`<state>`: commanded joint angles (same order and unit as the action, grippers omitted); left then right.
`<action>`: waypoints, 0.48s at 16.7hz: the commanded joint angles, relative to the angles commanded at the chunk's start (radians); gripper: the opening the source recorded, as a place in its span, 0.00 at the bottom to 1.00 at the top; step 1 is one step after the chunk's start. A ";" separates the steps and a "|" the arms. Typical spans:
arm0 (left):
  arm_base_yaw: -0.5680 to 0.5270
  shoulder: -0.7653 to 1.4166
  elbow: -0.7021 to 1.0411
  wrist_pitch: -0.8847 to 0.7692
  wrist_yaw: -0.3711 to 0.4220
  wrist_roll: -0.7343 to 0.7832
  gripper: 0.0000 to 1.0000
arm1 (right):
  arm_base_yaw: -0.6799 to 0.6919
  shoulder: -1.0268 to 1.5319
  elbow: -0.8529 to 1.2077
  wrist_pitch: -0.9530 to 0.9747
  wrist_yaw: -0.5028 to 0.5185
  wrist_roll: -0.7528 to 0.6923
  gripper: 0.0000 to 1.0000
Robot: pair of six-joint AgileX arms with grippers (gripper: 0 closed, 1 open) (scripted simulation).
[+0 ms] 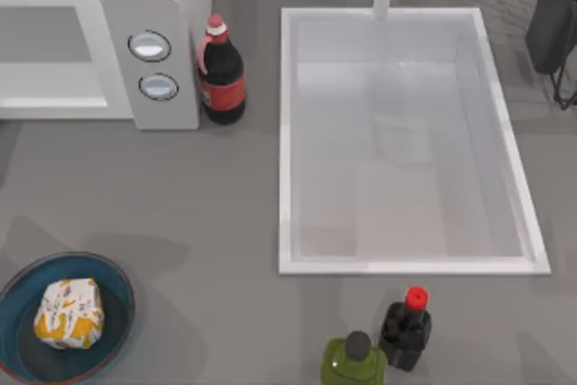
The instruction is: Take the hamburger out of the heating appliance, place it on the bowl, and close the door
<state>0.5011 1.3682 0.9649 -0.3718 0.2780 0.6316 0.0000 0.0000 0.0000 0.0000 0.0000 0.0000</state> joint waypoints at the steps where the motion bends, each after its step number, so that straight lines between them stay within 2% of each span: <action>1: 0.082 0.059 0.064 -0.058 0.060 0.043 0.00 | 0.000 0.000 0.000 0.000 0.000 0.000 1.00; 5: 0.362 0.260 0.285 -0.259 0.263 0.193 0.00 | 0.000 0.000 0.000 0.000 0.000 0.000 1.00; 8: 0.501 0.359 0.394 -0.358 0.360 0.267 0.00 | 0.000 0.000 0.000 0.000 0.000 0.000 1.00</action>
<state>1.0016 1.7272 1.3585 -0.7296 0.6380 0.8987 0.0000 0.0000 0.0000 0.0000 0.0000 0.0000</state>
